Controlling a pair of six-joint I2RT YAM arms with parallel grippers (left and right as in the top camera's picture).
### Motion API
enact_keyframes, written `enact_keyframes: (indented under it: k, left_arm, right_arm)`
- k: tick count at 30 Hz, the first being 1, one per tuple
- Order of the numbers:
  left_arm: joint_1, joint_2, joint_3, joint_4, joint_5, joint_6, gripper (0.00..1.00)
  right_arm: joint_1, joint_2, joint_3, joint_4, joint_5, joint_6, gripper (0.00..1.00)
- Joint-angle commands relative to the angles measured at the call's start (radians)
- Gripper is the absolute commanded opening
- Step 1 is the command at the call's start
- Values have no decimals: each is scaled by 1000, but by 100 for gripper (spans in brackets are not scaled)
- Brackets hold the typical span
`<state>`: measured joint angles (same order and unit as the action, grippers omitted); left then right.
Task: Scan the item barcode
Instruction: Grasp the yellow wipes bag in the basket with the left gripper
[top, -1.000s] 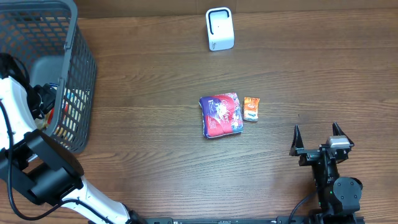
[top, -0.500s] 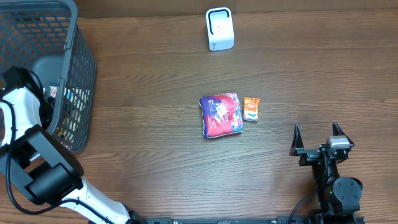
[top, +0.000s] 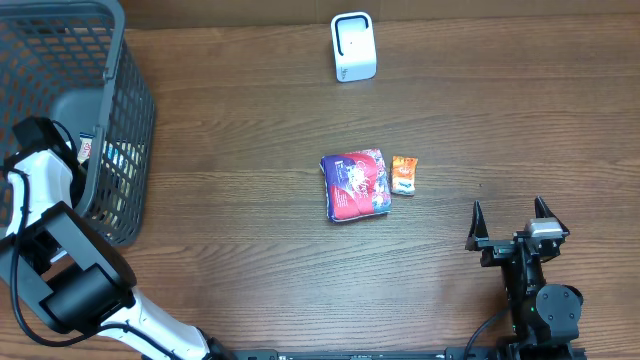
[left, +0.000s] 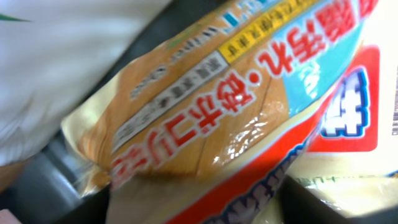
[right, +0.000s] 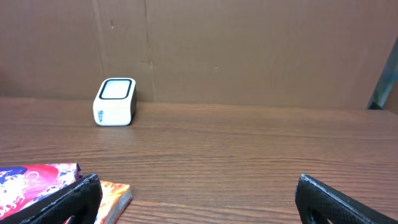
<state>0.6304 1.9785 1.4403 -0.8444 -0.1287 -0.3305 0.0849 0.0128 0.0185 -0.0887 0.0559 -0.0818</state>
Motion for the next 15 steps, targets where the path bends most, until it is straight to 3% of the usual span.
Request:
enact_keyframes:
  k: [1,4,5,10,15]
  left_arm:
    - [6,31,-44,-9,26,2,36]
    - [6,30,-40,-19,26,2,8]
    - [6,30,-39,-22,26,2,4]
    - [6,22,6,-84,26,1,4]
    - [6,-12,172,-219,79,1,4]
  right_arm:
    - [-4,-10,-10,8,3,6,100]
    - [-4,-10,-10,8,3,6,100]
    - [-4,-10,-10,8,3,6,100]
    - [-4,-10,-10,8,2,6,100]
    - [-4,-10,-10,8,3,6,100]
